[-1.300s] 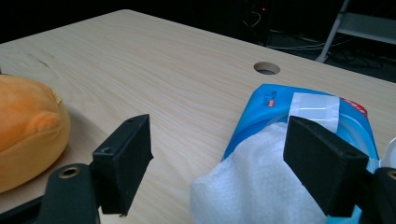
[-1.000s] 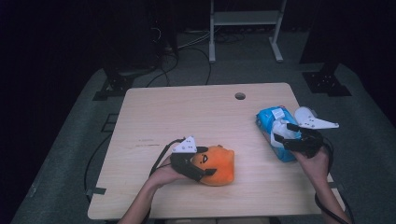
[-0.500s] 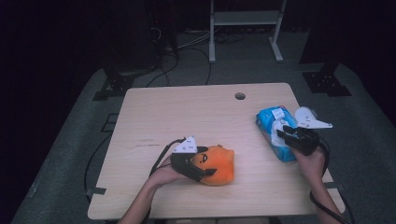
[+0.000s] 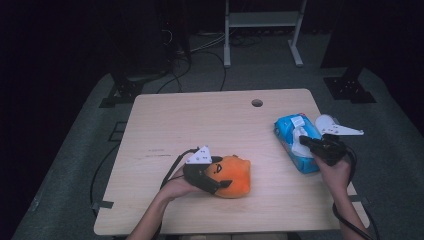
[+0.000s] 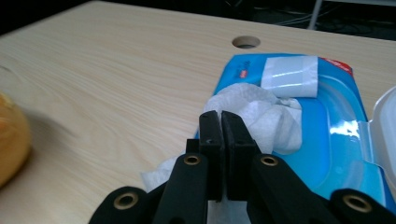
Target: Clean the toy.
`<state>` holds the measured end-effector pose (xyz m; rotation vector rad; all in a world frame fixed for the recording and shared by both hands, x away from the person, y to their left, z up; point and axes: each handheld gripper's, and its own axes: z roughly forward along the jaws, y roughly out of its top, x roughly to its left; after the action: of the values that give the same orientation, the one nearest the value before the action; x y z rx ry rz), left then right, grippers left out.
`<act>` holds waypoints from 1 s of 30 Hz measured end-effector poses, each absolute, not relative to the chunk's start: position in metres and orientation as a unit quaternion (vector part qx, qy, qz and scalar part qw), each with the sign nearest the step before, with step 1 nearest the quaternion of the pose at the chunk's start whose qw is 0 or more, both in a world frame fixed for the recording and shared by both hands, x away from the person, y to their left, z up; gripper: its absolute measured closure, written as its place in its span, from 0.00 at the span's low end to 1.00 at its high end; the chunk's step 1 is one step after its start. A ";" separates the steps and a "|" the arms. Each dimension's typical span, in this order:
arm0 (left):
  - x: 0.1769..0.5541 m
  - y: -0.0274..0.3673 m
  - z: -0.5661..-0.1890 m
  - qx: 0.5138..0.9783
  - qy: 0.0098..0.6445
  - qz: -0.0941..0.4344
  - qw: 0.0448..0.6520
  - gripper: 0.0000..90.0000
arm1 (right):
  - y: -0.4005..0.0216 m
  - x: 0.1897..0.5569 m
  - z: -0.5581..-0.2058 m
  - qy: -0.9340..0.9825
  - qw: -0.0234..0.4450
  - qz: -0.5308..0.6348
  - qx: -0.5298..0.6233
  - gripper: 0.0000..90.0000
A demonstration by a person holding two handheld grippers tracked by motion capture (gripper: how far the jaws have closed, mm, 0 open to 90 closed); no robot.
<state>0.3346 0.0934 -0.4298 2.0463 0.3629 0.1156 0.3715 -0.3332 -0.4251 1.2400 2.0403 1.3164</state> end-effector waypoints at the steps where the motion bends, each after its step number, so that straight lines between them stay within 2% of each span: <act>1: 0.335 0.094 -0.430 0.849 0.151 0.049 0.505 0.13 | -0.334 0.371 -0.424 0.730 0.200 0.478 0.446 0.96; 21: 0.335 0.093 -0.431 0.849 0.149 0.052 0.505 0.12 | -0.321 0.340 -0.391 0.738 0.188 0.516 0.392 0.98; 30: 0.336 0.094 -0.432 0.848 0.149 0.052 0.506 0.12 | -0.286 0.303 -0.361 0.757 0.143 0.555 0.315 0.97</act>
<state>0.3356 0.0935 -0.4316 2.0464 0.3591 0.1258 0.3034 -0.2863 -0.3608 0.9080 2.1833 1.6009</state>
